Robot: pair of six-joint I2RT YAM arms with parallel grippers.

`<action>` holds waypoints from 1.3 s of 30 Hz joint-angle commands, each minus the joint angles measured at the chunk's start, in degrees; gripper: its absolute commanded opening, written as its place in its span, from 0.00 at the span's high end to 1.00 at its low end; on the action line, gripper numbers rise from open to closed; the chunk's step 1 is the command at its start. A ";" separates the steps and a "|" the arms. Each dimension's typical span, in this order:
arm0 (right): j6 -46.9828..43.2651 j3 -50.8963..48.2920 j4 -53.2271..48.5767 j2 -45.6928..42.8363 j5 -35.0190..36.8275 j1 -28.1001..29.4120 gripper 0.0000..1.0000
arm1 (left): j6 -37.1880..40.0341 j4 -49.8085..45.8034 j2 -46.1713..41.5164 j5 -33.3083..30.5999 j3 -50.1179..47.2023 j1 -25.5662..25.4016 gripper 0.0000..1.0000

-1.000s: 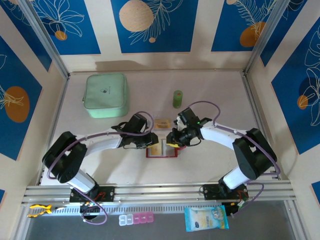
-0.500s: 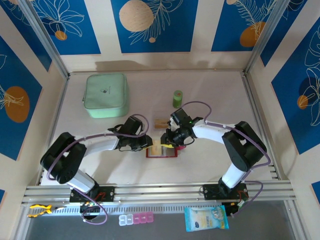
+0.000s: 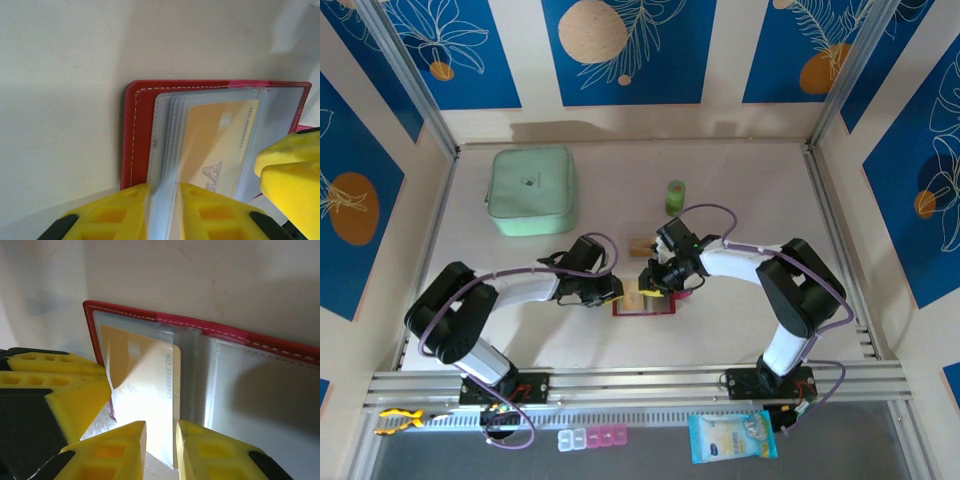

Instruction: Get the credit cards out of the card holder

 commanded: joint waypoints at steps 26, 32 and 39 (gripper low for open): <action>-3.95 3.51 -6.45 3.37 5.75 2.52 0.77 | 0.59 -1.85 1.78 0.80 0.31 0.42 0.81; -4.97 3.36 -7.10 0.92 7.74 2.52 0.77 | 0.60 -2.35 1.38 0.77 0.66 0.52 0.80; -4.89 2.94 -6.24 -1.87 7.74 2.51 0.77 | 0.53 -2.56 -0.09 0.80 1.38 0.47 0.79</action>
